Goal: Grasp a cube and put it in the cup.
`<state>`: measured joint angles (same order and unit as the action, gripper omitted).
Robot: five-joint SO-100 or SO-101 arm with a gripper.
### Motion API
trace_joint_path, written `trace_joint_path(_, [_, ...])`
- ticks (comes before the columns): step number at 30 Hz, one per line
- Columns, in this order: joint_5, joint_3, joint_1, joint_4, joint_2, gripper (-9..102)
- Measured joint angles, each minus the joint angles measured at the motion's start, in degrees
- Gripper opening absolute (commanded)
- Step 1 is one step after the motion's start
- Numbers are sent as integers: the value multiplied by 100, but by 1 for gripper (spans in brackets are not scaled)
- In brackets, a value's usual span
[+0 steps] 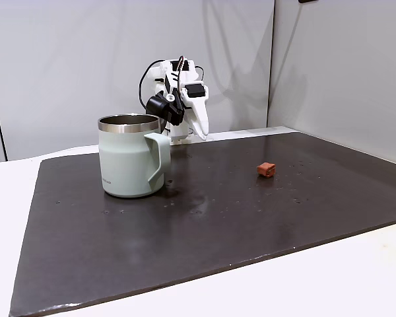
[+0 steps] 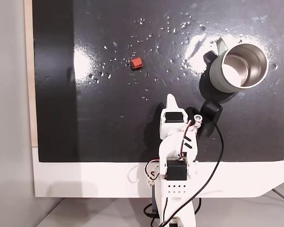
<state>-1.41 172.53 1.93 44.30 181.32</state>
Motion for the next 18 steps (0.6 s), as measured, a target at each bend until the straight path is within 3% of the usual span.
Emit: trace_joint_path(18, [9,0,-35,0,0,0])
